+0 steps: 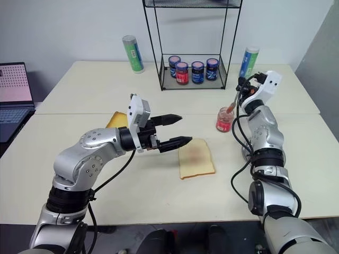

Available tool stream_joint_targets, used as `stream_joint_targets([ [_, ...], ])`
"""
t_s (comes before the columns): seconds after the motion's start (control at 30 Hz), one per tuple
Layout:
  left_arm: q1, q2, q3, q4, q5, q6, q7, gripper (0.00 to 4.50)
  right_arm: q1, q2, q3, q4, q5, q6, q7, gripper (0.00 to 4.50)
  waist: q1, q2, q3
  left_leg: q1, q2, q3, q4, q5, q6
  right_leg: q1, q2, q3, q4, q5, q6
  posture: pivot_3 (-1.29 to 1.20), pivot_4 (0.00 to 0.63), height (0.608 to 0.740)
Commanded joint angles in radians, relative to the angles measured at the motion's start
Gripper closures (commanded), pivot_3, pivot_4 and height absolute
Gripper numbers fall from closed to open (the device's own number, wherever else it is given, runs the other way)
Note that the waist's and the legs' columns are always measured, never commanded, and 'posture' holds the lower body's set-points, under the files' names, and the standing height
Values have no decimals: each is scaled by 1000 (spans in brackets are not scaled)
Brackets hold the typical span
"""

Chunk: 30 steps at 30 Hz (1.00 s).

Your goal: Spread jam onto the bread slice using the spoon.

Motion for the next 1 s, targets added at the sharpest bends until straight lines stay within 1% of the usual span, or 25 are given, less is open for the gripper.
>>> stream_joint_targets([
  [0.03, -12, -1, 24, -40, -14, -11, 6, 0, 15, -8, 51, -54, -73, -77, 28, 4439, 0, 0, 0, 0, 0, 0, 0, 0, 0, 0, 0, 0, 0, 0, 0, 0, 150, 740],
  [0.43, -3, 0, 27, -45, -15, -12, 8, 0, 99, -13, 156, -50, -216, -173, 56, 4439, 0, 0, 0, 0, 0, 0, 0, 0, 0, 0, -1, 0, 0, 0, 0, 0, 150, 740],
  [0.6, -2, 3, 28, -40, -13, -15, 5, 0, 125, -26, 176, -77, -235, -146, 80, 4439, 0, 0, 0, 0, -1, 0, 0, 0, 0, 0, -1, 0, 0, 0, 0, 0, 150, 740],
  [1.0, -1, -3, 22, -39, -8, -19, 8, 0, 164, -23, 173, -123, -235, -96, 86, 4439, 0, 0, 0, 0, -1, 0, 0, 0, 0, 0, -1, -1, 0, 0, 0, 0, 150, 740],
])
